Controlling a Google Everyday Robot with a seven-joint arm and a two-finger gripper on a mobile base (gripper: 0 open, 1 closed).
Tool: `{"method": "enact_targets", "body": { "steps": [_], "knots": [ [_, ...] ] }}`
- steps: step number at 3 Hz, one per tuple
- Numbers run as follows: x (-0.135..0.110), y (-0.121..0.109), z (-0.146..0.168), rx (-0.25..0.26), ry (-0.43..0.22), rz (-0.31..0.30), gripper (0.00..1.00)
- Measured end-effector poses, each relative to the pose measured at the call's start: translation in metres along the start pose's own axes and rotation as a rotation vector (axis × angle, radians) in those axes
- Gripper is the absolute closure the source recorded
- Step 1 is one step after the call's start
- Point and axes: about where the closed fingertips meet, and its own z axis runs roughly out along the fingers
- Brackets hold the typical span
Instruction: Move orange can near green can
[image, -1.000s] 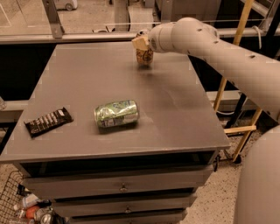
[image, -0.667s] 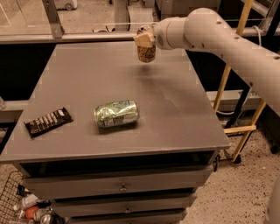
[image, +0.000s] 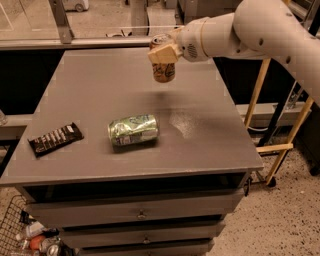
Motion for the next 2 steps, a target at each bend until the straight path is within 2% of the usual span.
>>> {"method": "enact_targets", "body": {
  "steps": [1, 2],
  "knots": [
    [0.001, 0.037, -0.010, -0.138, -0.011, -0.040, 1.00],
    [0.006, 0.060, -0.012, -0.219, -0.011, -0.094, 1.00]
  ]
}}
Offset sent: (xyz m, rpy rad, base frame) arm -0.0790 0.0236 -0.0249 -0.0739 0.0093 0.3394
